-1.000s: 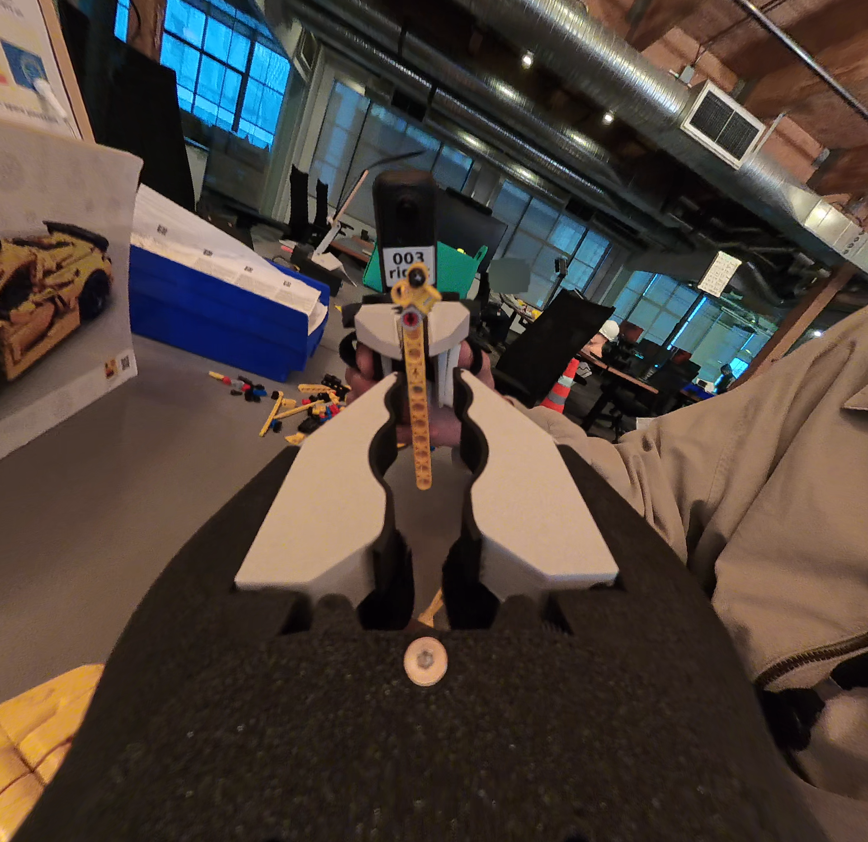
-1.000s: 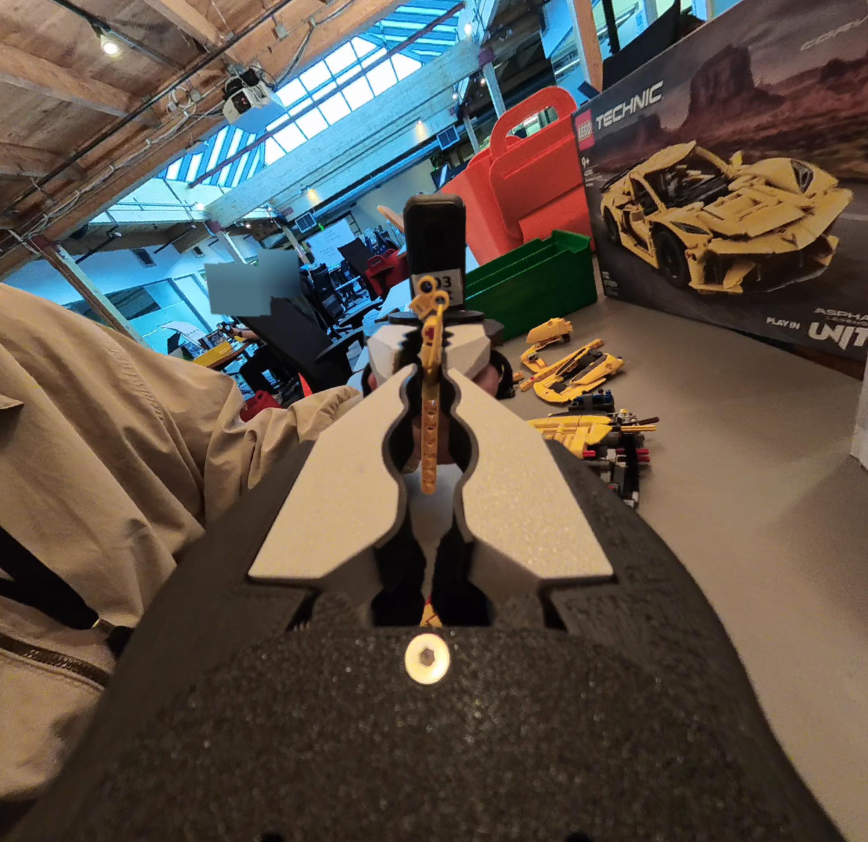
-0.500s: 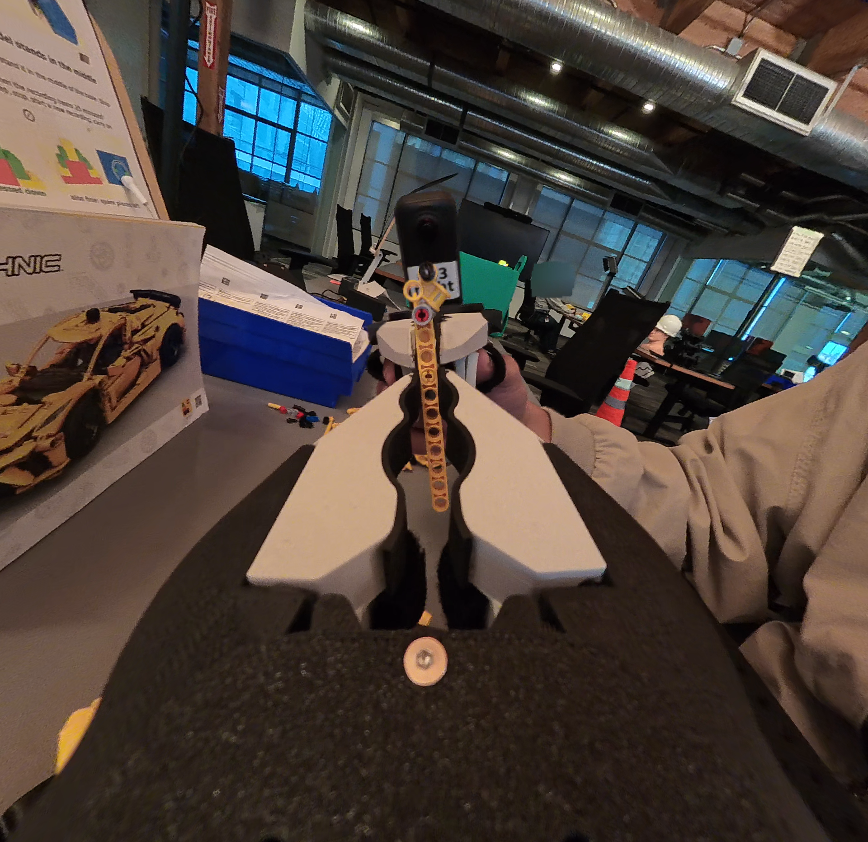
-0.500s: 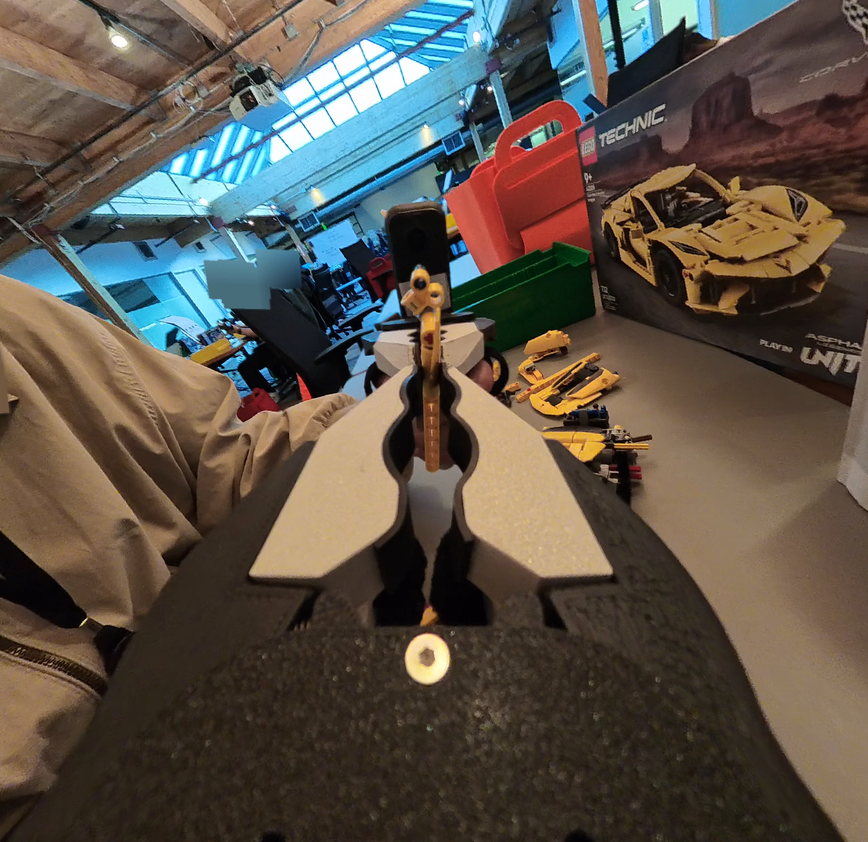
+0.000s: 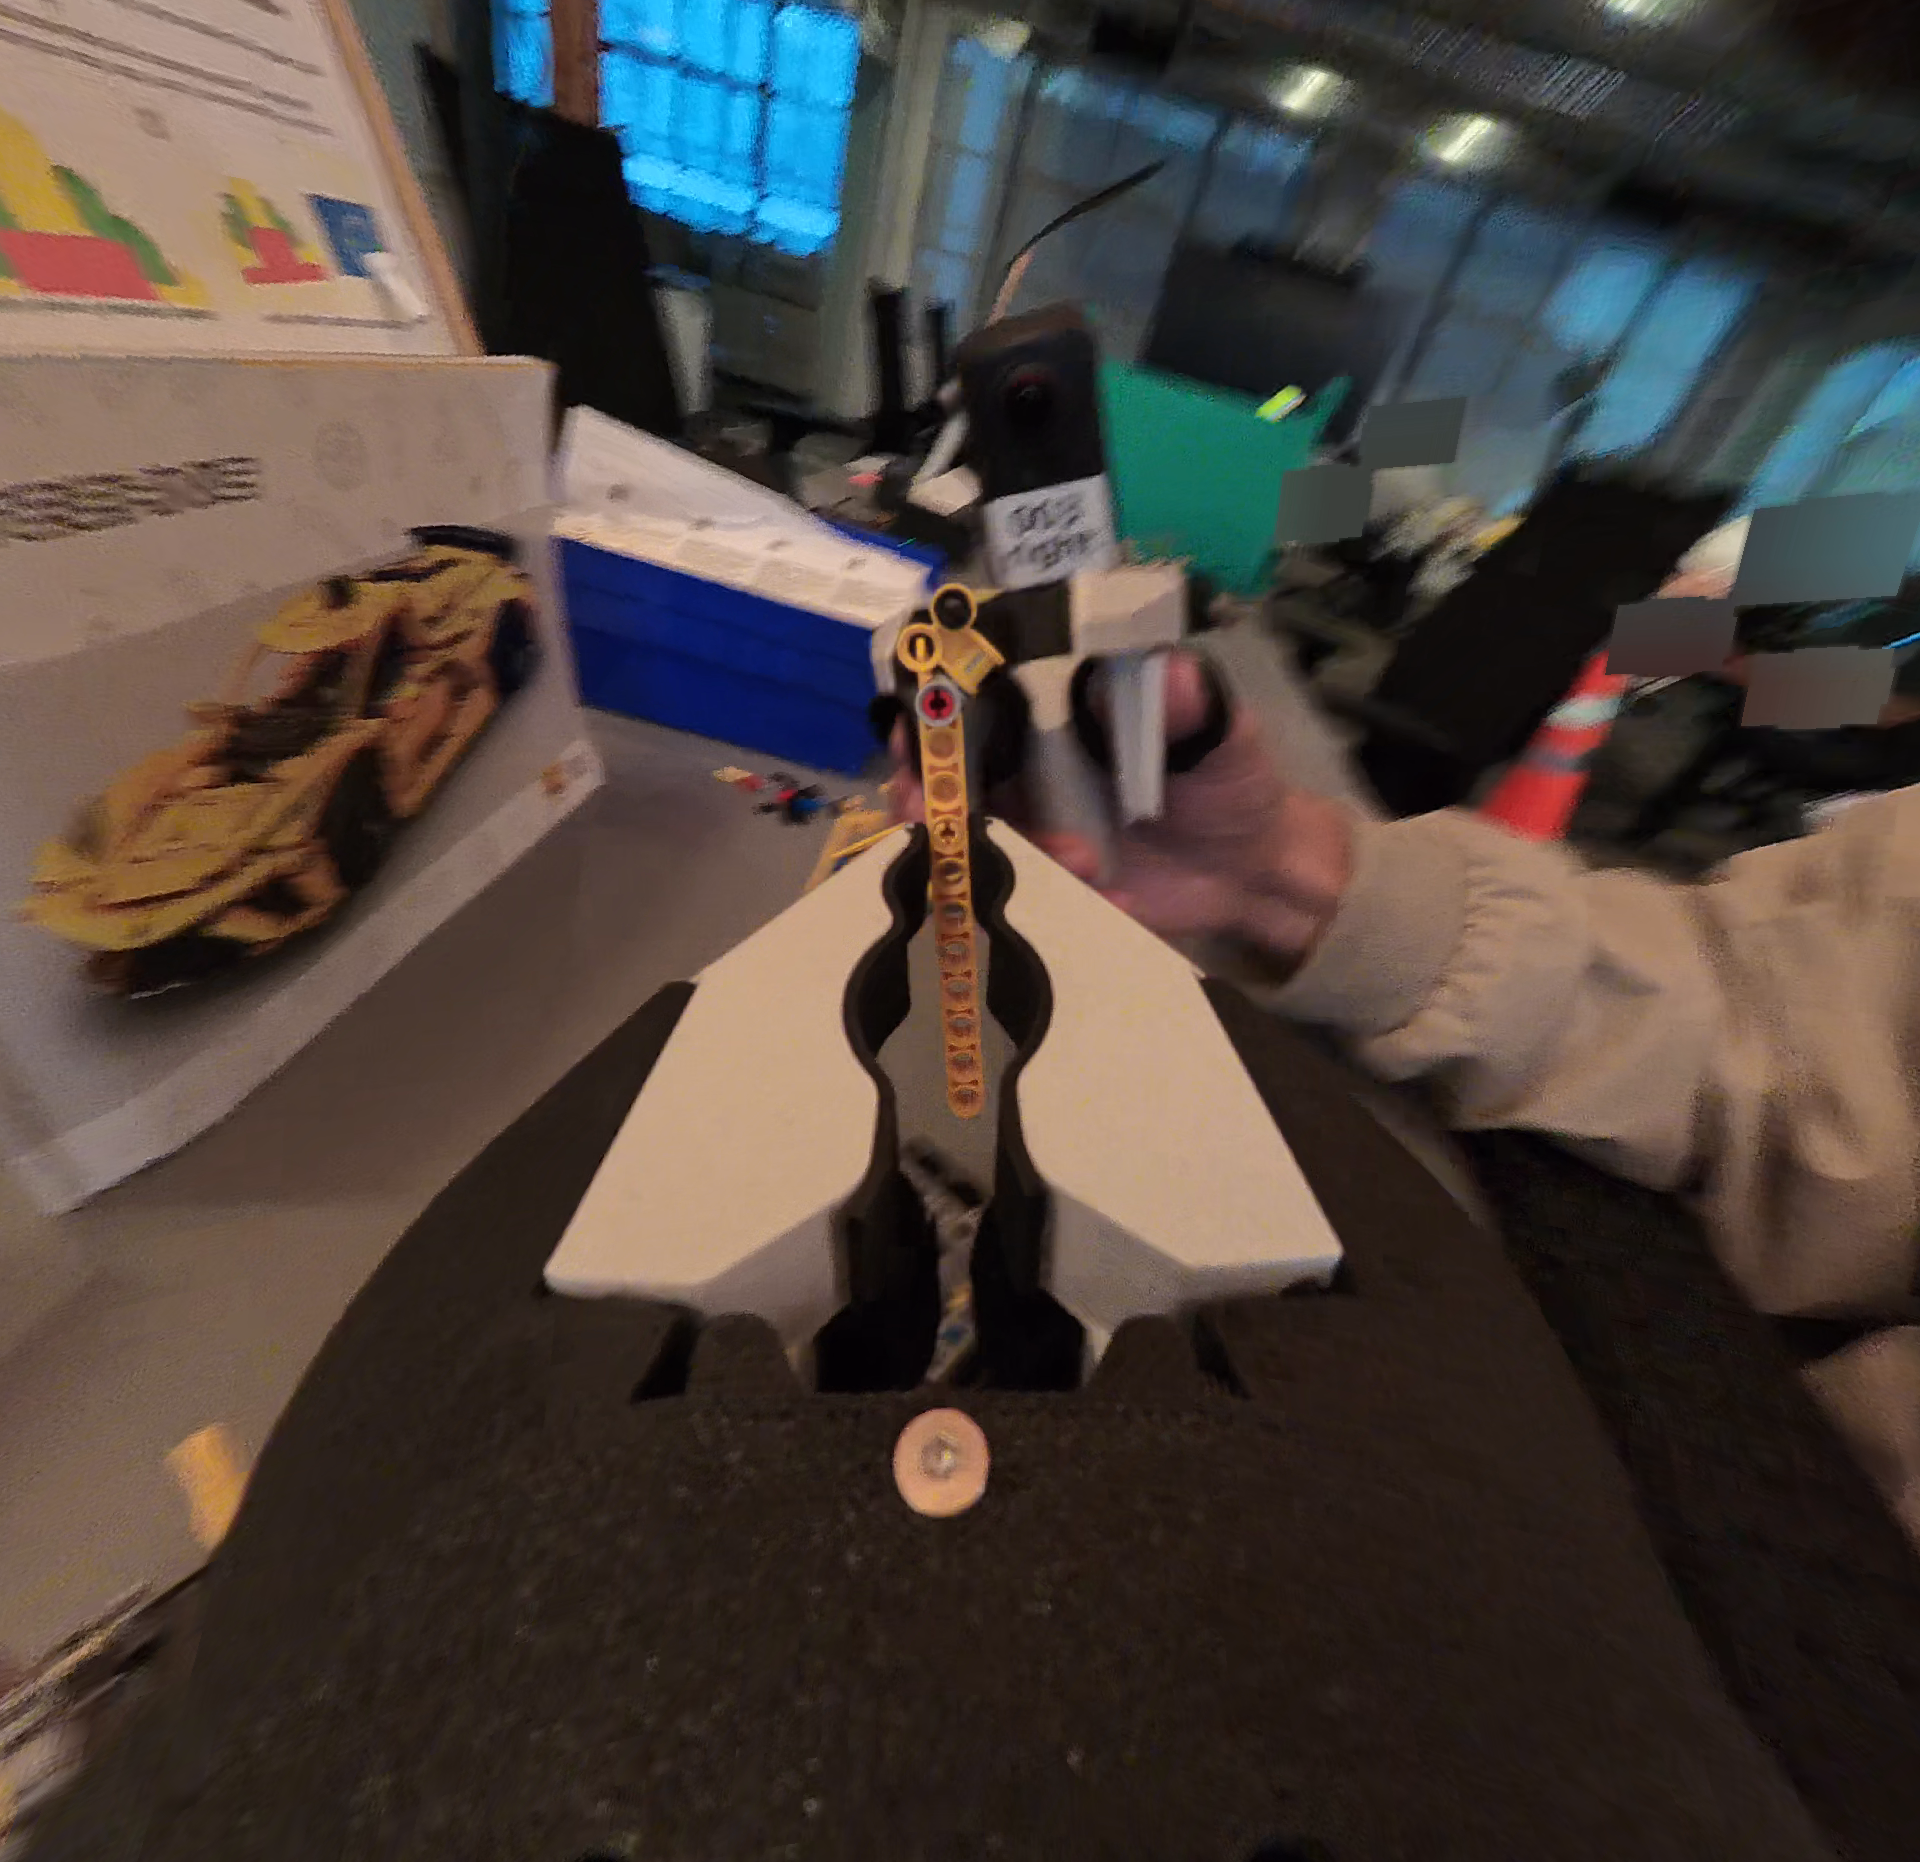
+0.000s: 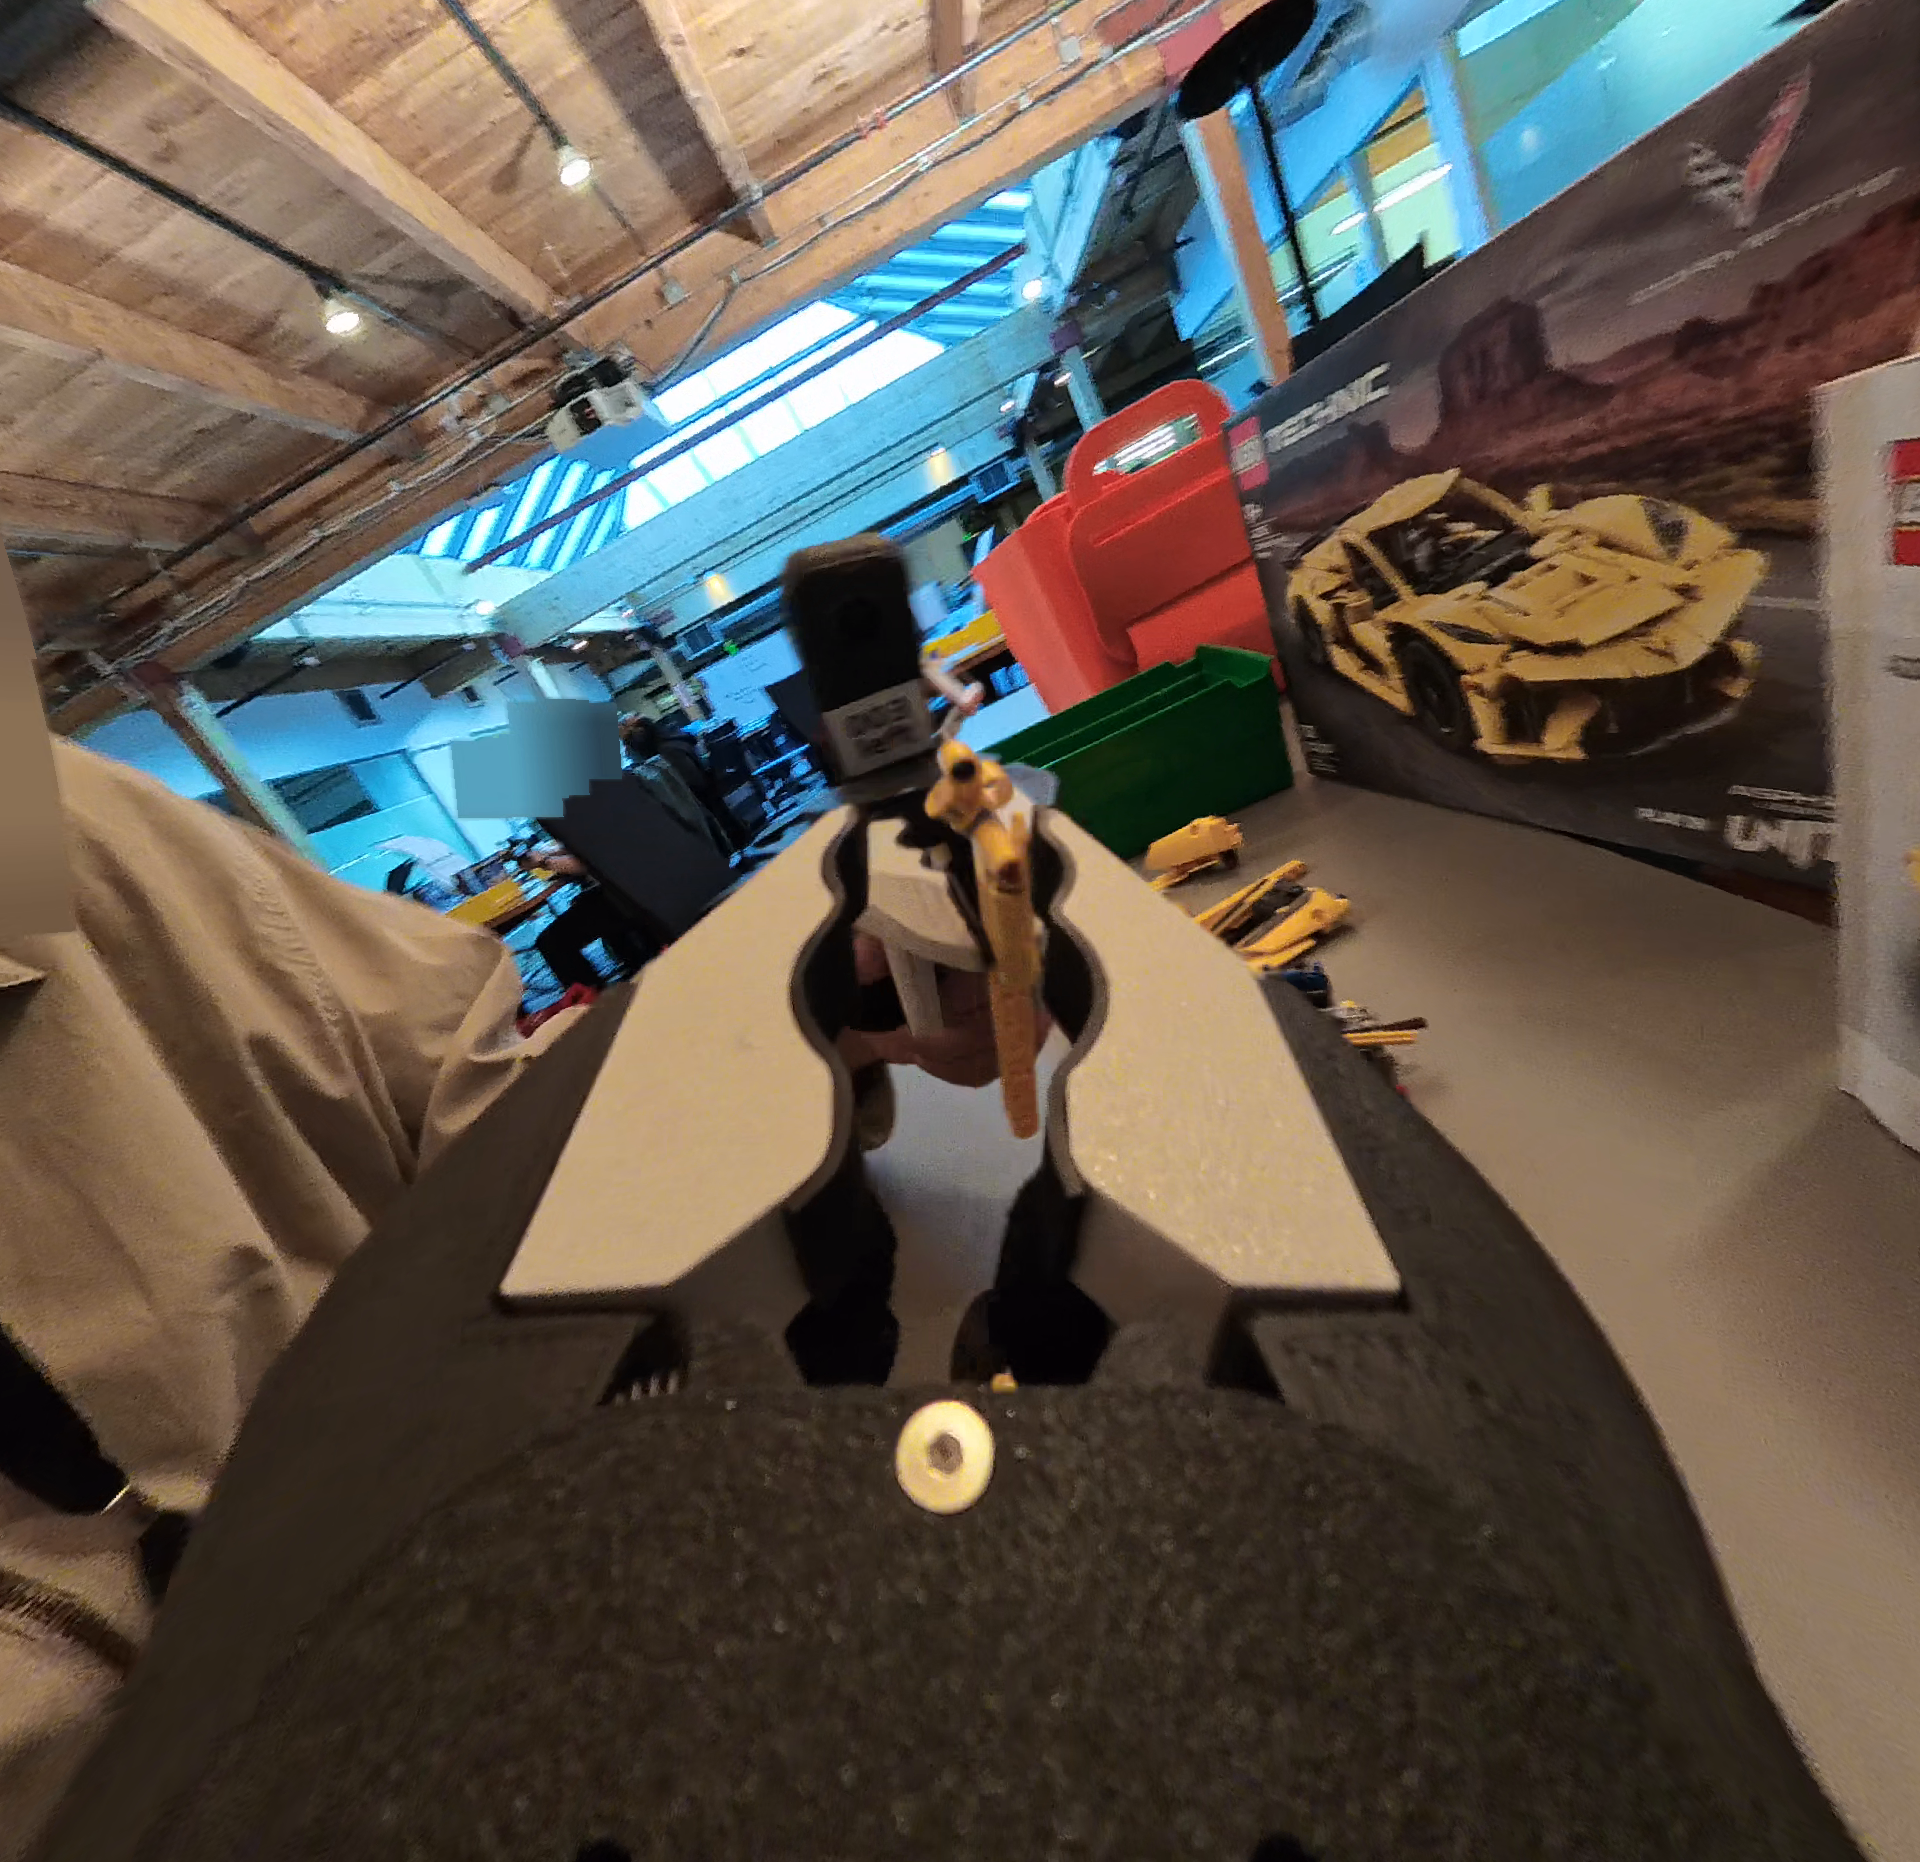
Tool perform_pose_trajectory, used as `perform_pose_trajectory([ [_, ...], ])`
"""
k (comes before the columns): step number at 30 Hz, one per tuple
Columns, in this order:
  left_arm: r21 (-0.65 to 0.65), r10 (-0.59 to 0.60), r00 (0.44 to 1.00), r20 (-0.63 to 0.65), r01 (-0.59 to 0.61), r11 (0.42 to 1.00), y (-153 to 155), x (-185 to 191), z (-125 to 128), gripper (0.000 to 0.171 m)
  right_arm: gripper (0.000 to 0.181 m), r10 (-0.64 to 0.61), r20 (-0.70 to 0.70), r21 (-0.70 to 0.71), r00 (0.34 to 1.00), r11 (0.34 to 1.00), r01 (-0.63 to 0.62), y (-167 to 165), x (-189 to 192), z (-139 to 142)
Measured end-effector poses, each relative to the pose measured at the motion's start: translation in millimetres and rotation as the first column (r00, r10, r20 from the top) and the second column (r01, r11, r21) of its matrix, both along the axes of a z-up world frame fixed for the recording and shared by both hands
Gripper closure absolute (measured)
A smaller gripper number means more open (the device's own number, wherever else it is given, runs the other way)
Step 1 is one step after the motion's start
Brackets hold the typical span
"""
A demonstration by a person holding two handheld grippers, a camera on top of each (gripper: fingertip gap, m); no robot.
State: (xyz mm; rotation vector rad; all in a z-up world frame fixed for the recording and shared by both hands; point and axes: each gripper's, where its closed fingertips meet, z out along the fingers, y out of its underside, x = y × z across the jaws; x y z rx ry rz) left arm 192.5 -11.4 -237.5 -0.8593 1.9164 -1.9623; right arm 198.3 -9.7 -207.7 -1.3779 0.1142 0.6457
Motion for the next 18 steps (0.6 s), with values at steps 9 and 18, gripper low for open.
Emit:
perform_pose_trajectory([
  [9, 0.310, 0.368, 0.868, 0.334, -0.470, 0.827, 44.1, 29.3, 2.7, 0.166, 0.150, -0.277, 0.225, 0.007, 0.934, 0.959, 0.283, -3.5, 22.7, 2.9],
  [18, 0.446, 0.326, 0.643, 0.693, -0.737, 0.507, 46.9, 35.3, 2.1, 0.165, 0.156, -0.427, 0.380, 0.043, 0.821, 0.895, 0.445, 21.6, 13.3, -2.4],
])
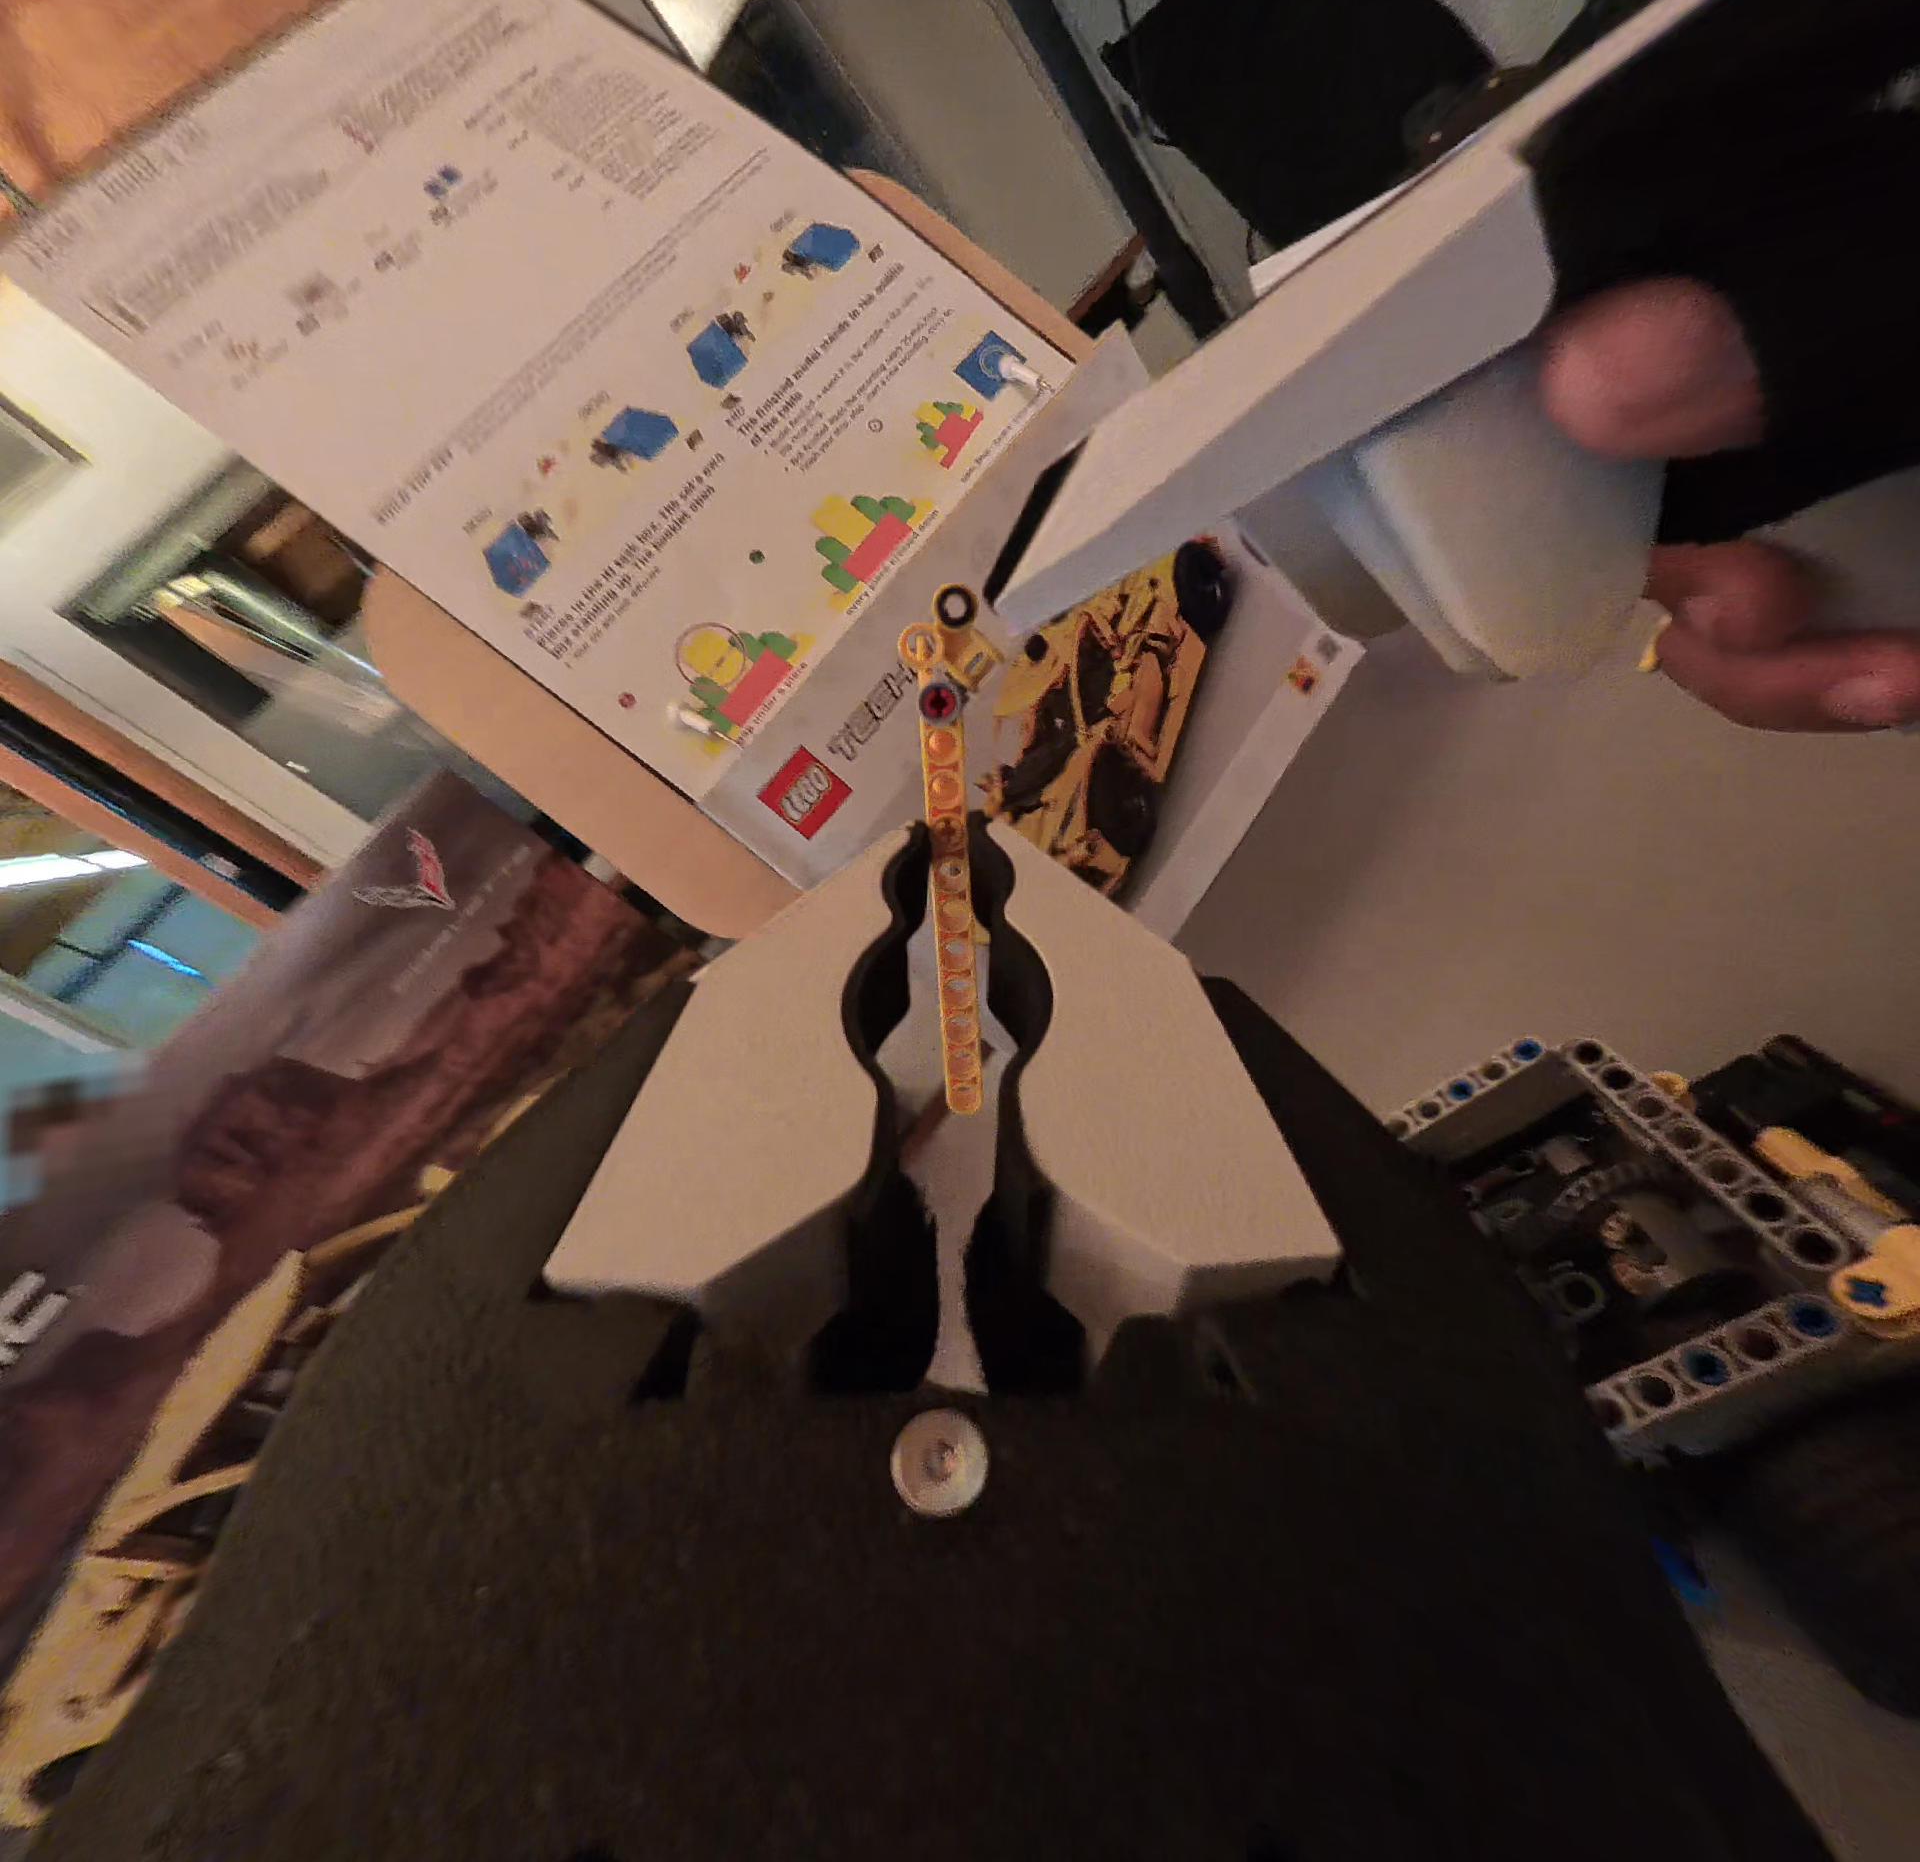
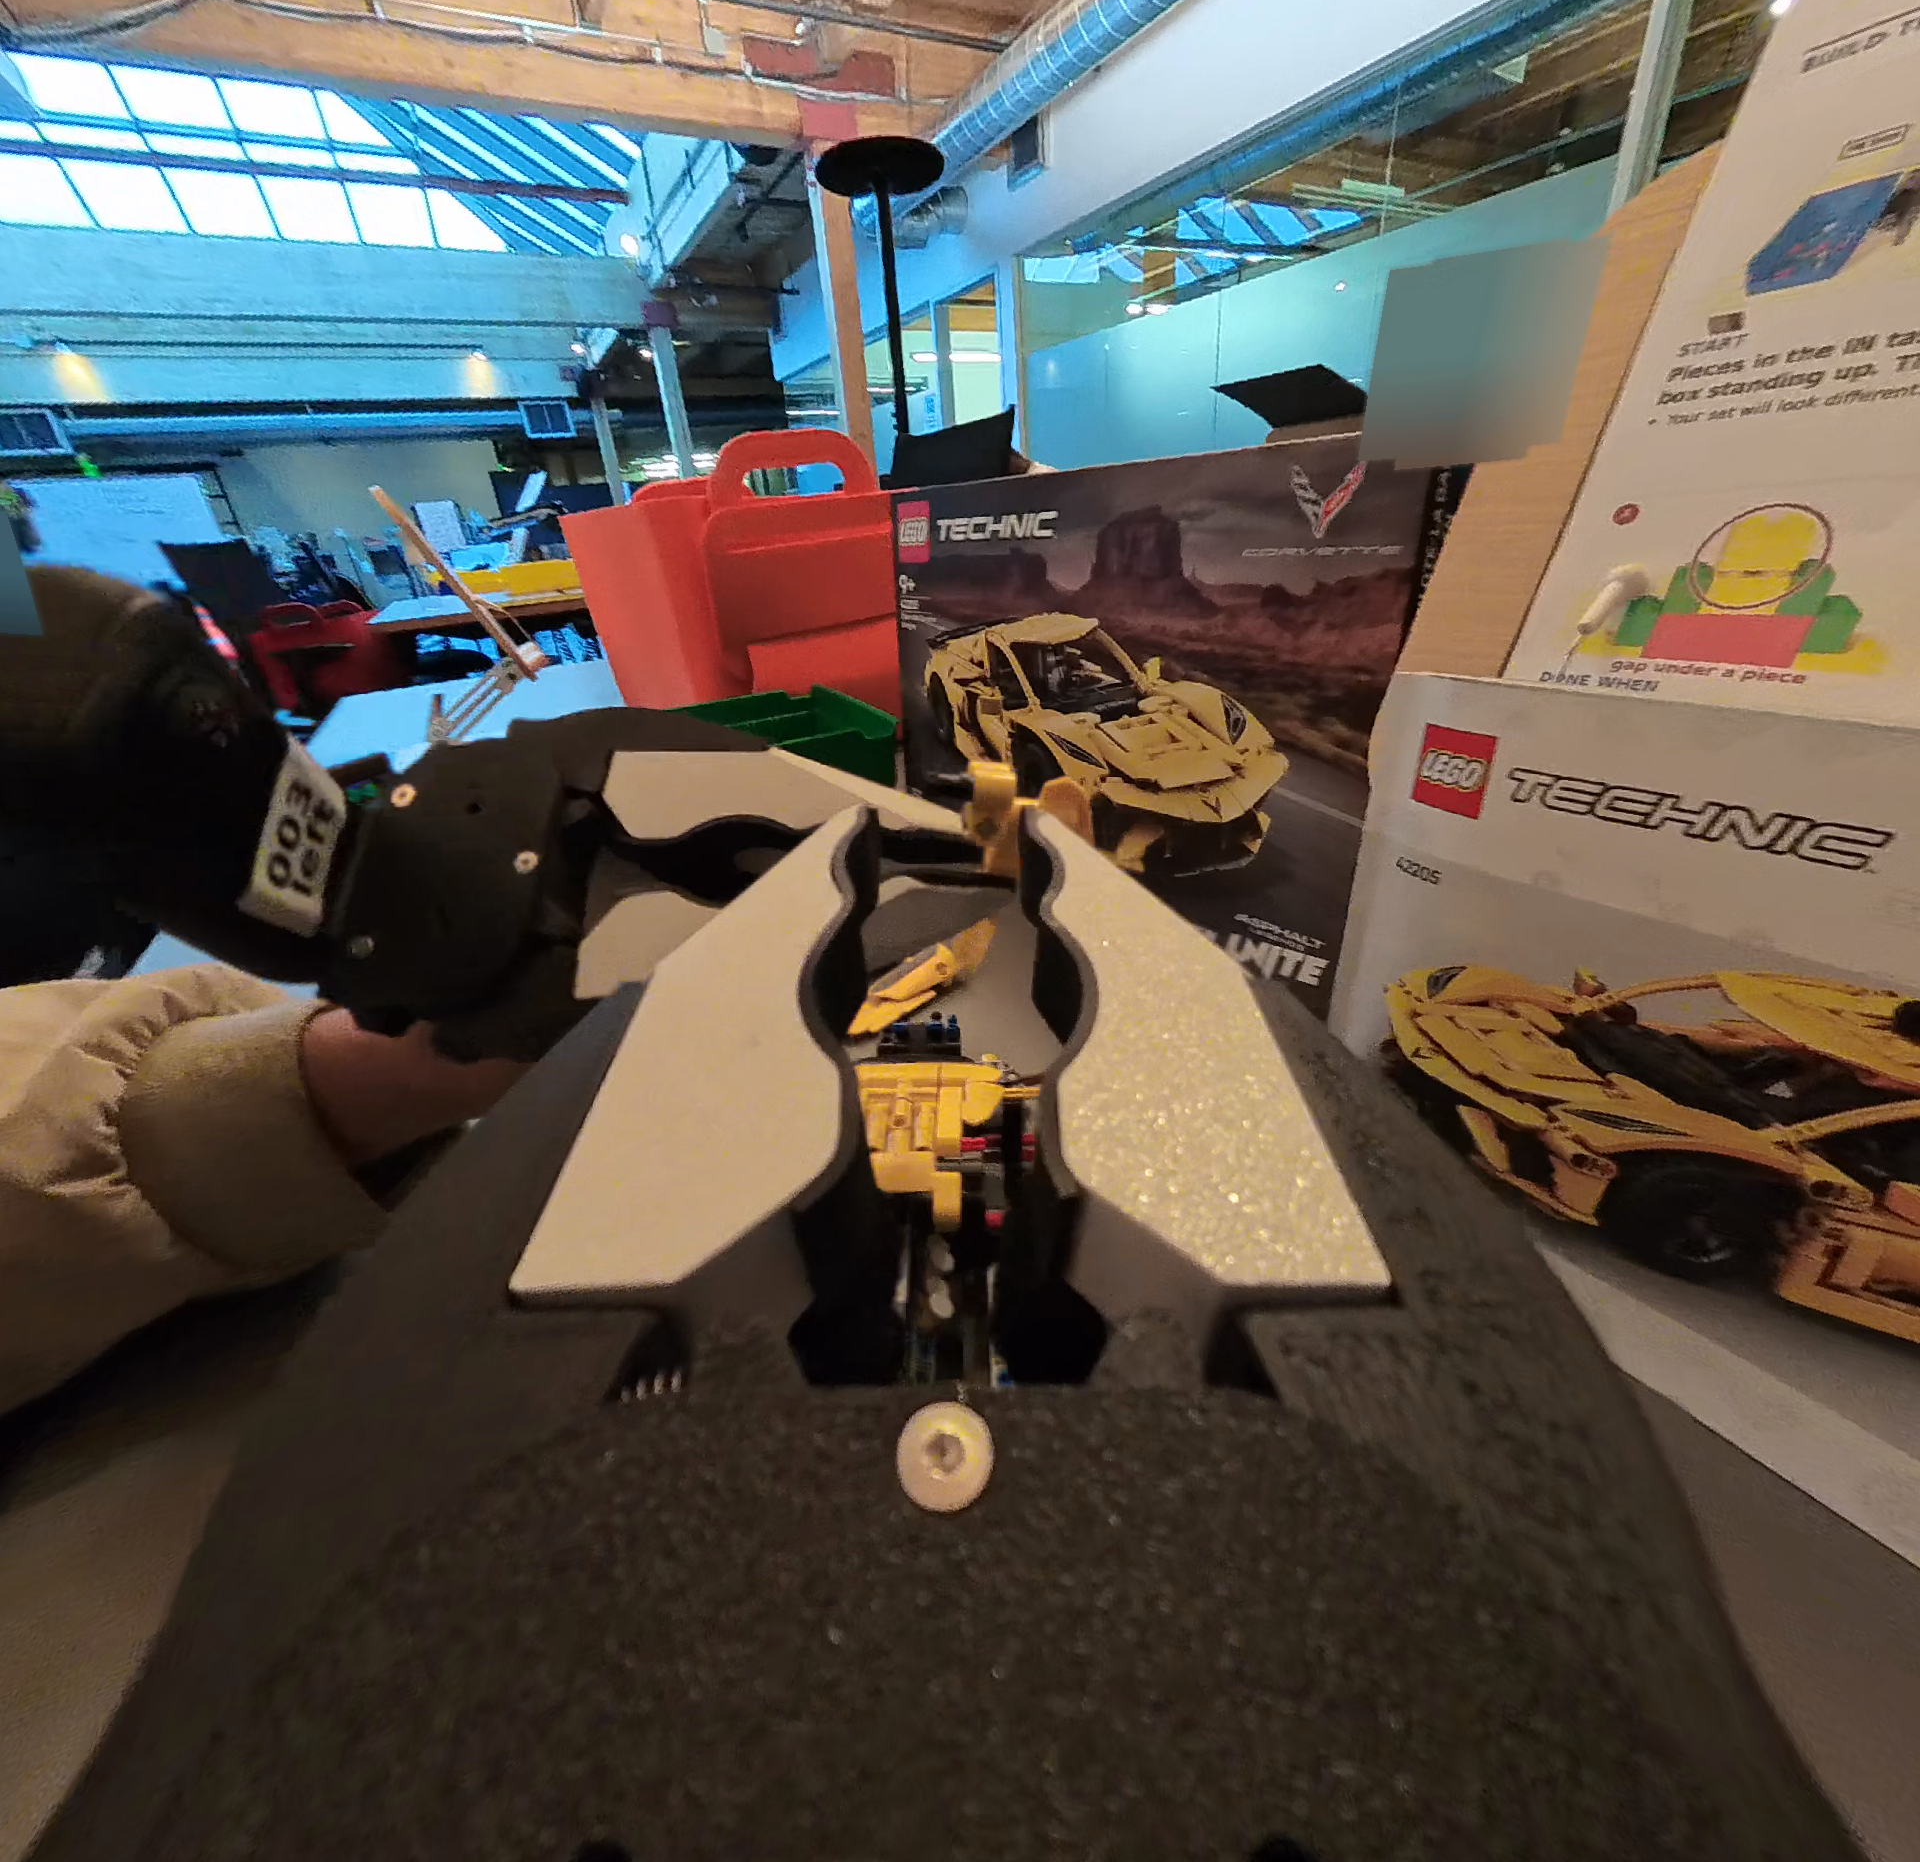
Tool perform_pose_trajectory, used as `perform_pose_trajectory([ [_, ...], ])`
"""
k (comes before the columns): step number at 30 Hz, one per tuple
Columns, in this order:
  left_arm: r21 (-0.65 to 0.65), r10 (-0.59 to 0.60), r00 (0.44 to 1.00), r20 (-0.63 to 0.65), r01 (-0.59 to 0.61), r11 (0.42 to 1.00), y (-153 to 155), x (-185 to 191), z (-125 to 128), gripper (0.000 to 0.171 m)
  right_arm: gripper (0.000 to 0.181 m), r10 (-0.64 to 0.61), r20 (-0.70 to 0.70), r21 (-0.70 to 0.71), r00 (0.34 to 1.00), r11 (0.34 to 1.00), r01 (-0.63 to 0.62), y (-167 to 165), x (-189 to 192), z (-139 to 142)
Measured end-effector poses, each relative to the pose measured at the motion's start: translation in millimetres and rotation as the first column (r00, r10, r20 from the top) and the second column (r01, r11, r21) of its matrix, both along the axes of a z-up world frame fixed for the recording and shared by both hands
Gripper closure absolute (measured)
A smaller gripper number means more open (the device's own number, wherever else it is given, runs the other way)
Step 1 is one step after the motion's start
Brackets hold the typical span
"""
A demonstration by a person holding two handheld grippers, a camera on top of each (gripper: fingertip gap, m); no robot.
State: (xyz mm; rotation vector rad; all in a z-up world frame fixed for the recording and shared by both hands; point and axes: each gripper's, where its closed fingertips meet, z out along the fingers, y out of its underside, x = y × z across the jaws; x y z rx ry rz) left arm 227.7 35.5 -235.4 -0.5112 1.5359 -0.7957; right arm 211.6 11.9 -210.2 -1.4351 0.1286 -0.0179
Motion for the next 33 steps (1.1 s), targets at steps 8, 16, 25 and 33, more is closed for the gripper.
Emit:
perform_pose_trajectory([
  [8, 0.148, 0.059, 0.994, 0.087, -0.072, 0.986, 1.1, -1.4, 1.5, 0.165, 0.160, 0.056, -0.047, 0.026, 0.997, 0.998, -0.055, -5.6, -2.5, 3.9],
  [16, 0.332, 0.168, 0.946, 0.276, -0.258, 0.907, 7.1, -4.5, 12.2, 0.166, 0.160, 0.216, -0.394, 0.033, 0.893, 0.975, -0.221, 0.7, -13.5, -1.7],
  [25, 0.490, 0.120, 0.862, 0.493, -0.389, 0.780, -4.6, -15.7, 26.0, 0.166, 0.177, 0.543, -0.705, 0.360, 0.456, 0.828, -0.431, -8.6, -21.3, 5.0],
  [33, 0.513, 0.120, 0.840, 0.529, -0.429, 0.743, -1.5, -17.1, 27.5, 0.166, 0.178, 0.552, -0.723, 0.387, 0.415, 0.821, -0.419, -5.8, -21.6, 2.5],
])
